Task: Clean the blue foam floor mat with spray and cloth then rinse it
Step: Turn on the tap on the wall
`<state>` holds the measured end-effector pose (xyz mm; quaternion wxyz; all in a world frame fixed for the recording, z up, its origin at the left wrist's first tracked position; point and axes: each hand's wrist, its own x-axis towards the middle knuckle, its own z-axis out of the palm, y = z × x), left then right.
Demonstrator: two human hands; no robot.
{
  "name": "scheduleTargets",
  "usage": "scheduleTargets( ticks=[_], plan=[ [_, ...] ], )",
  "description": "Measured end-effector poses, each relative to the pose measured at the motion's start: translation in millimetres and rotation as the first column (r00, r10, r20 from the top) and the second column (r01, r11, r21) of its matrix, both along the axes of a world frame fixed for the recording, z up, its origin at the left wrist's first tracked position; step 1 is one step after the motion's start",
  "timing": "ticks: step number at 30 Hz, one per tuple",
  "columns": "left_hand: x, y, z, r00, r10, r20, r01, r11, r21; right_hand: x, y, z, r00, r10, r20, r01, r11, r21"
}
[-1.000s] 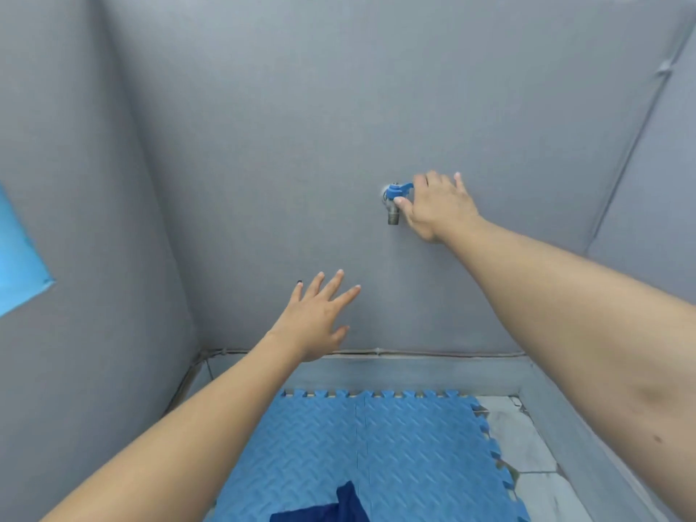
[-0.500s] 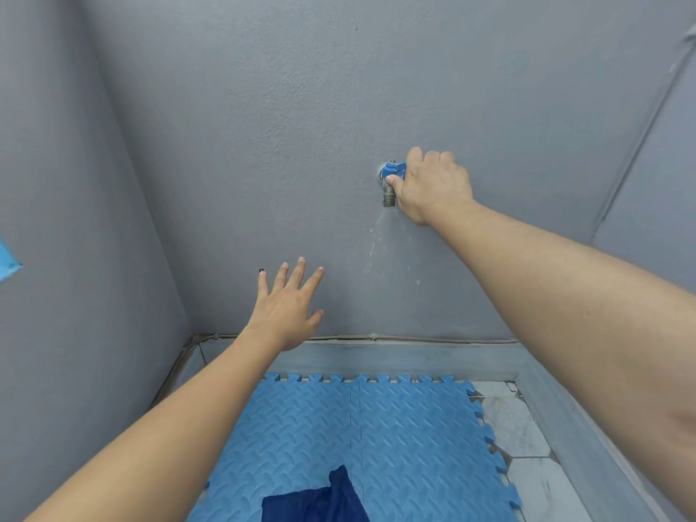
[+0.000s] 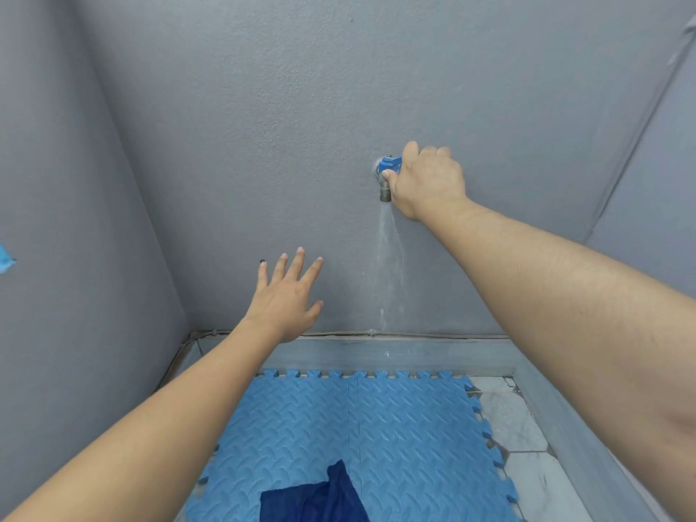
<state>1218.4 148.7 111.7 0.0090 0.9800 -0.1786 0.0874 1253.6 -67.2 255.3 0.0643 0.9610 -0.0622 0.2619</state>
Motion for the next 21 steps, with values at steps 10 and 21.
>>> scheduleTargets(
  ticks=[10, 21],
  plan=[
    [-3, 0, -18, 1.0, -0.025, 0.001, 0.025, 1.0, -0.01, 0, -19, 3, 0.981, 0.194, -0.024, -0.19, 0.973, 0.13],
    [-10, 23, -39, 1.0, -0.026, -0.011, 0.026, 0.999, 0.032, 11, -29, 3, 0.969, 0.235, -0.072, -0.219, 0.959, 0.181]
  ],
)
